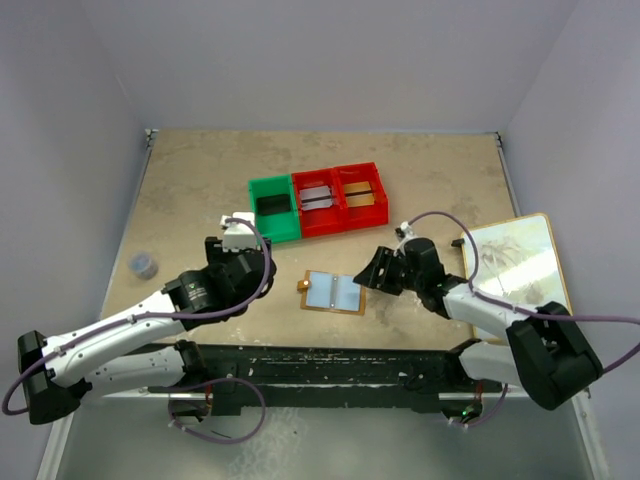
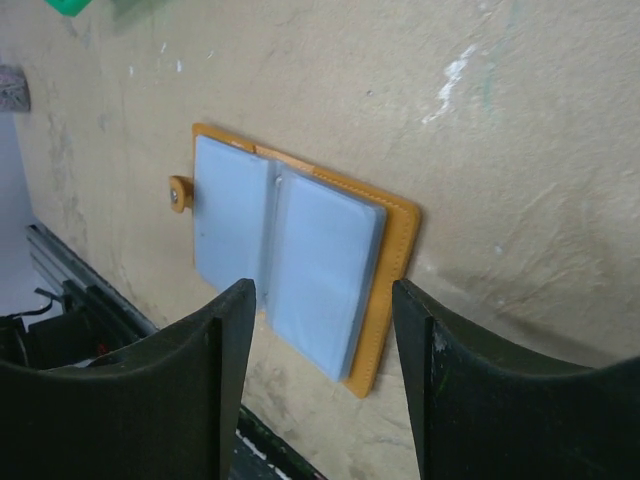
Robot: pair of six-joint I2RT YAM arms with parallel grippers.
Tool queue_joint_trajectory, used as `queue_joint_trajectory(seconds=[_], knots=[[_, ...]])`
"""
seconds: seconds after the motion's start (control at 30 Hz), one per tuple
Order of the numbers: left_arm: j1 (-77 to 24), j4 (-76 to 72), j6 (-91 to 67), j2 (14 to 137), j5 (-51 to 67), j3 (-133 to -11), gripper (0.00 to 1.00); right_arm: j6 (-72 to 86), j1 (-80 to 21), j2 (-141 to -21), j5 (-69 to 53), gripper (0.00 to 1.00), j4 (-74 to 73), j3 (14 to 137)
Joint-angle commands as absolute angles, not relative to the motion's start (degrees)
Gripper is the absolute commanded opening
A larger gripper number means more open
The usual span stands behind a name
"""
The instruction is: Take the credit cards out of the card holder
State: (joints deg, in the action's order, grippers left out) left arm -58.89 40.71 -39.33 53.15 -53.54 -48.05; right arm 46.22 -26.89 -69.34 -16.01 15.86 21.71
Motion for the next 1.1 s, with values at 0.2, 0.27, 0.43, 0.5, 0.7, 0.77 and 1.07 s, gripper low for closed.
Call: queue_joint_trajectory(seconds=[0.2,0.27,0.43,0.5,0.7,0.77,1.07], knots=[[-58.6,38.1,-38.9,50.4,-54.8,-48.6,0.74,52.9,-32.1,-69.7,-7.4,0.47,16.6,25.2],[-58.5,37.7,-39.1,49.7,-54.9,-48.2,0.74,53.1,-32.1,-68.0,-5.8,0.46,15.9,24.7],[-58.5,37.4,-39.3,49.1,-55.0,-48.0,0.75,51.4,-32.2,-69.4,-7.8,0.46,15.3,24.7],[-58.5,37.5,-39.3,49.2,-54.9,-47.9,0.75,51.0,-32.2,-71.7,-10.5,0.46,17.1,24.3],[-58.5,38.2,-38.9,50.5,-55.1,-48.4,0.75,50.9,-32.6,-76.3,-13.3,0.45,20.6,23.9],[-58.5,38.2,-38.8,50.8,-55.0,-48.4,0.75,51.3,-32.7,-76.5,-13.6,0.44,21.9,23.6],[-58.5,38.6,-38.8,52.1,-54.7,-48.6,0.75,50.4,-33.6,-75.5,-11.7,0.42,18.9,25.3]])
